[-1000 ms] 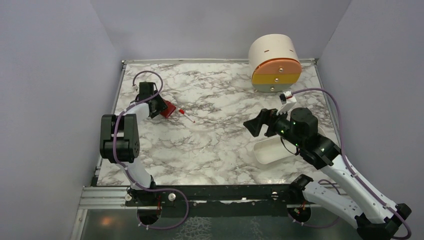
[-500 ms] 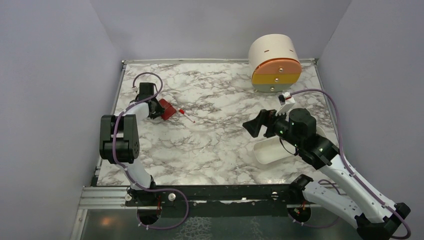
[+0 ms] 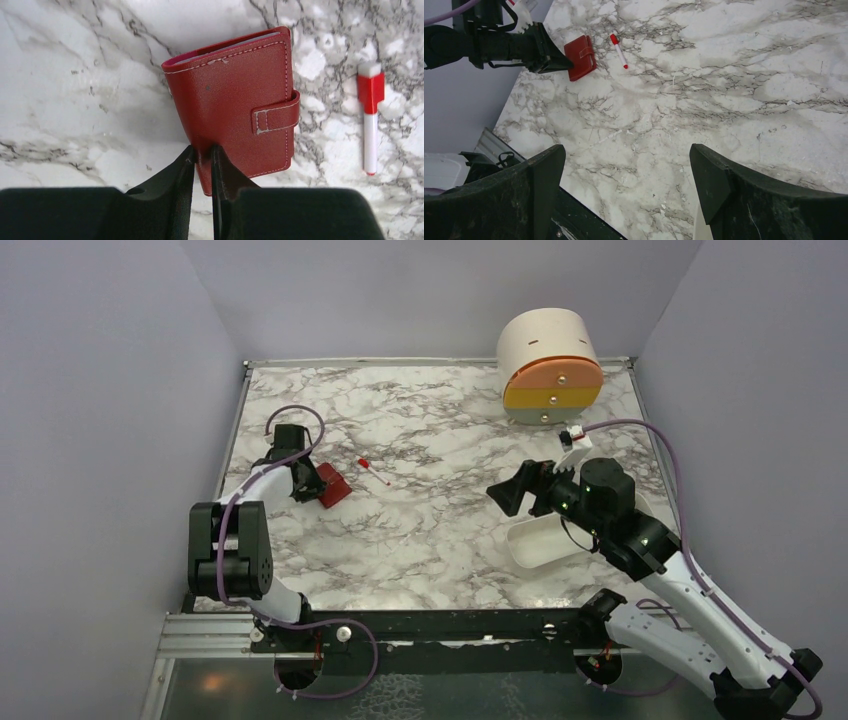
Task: Put the credit cards into the card holder
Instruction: Move the card holder to the center of the board.
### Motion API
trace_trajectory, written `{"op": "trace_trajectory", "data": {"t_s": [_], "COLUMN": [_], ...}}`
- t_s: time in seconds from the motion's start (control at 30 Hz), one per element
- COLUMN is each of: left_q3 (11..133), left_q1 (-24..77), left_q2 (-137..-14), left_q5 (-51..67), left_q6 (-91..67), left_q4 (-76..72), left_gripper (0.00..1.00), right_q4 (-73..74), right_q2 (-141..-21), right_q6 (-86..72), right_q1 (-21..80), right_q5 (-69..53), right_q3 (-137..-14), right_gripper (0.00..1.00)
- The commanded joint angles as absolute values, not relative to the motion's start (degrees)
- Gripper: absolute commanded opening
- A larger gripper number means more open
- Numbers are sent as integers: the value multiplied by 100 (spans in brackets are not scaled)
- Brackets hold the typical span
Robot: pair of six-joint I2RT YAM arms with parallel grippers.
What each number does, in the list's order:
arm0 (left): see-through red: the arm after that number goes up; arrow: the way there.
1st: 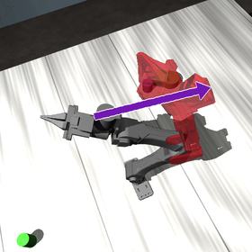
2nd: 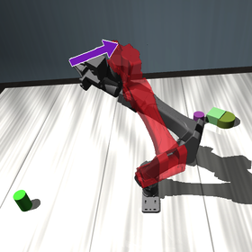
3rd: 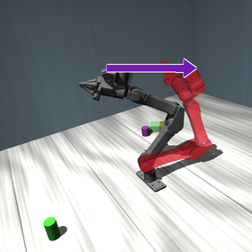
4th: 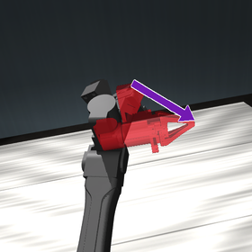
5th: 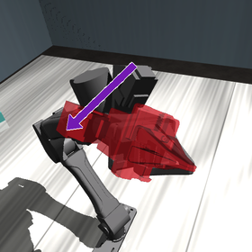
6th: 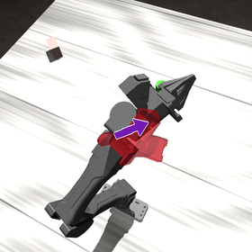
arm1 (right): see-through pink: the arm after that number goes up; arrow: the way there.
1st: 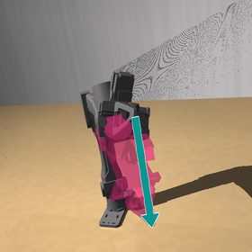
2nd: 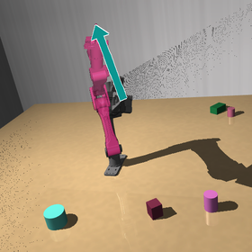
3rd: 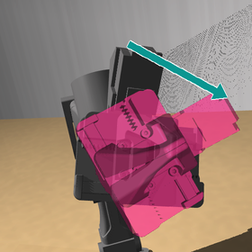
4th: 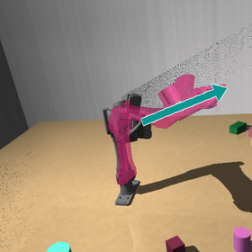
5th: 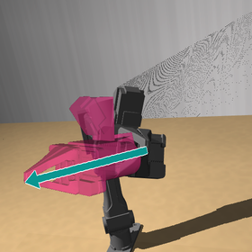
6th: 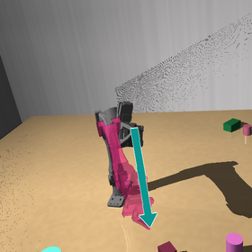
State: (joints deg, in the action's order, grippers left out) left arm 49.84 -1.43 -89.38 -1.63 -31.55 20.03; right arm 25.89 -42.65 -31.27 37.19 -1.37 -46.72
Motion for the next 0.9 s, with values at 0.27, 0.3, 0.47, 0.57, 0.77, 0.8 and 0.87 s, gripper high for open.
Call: {"op": "trace_trajectory", "data": {"t_s": [0.27, 0.3, 0.47, 0.57, 0.77, 0.8, 0.87], "left_q3": [3902, 3889, 3702, 3653, 3543, 3508, 3425], "left_q1": [256, 389, 997, 1410, 2089, 2183, 2333], "left_q2": [-8127, -8088, -7970, -7920, -7759, -7720, -7674], "left_q5": [603, 599, 559, 528, 631, 666, 776], "left_q6": [-3309, -3325, -3517, -3640, -3859, -3891, -3971], "left_q4": [2492, 2493, 2493, 2488, 2342, 2296, 2185], "left_gripper": [10, 10, 10, 10, 10, 10, 10], "right_q4": [2830, 2838, 3016, 3114, 2975, 2891, 2676], "right_q2": [-4155, -4168, -4291, -4323, -4499, -4554, -4695], "right_q6": [-3290, -3302, -3346, -3394, -3687, -3758, -3869], "right_q1": [3760, 3762, 3762, 3762, 3762, 3762, 3760], "right_q5": [-325, -358, -426, -418, -723, -846, -1104], "right_q3": [-4798, -4805, -4927, -4963, -4698, -4629, -4473], "right_gripper": [95, 95, 94, 94, 92, 91, 89]}}
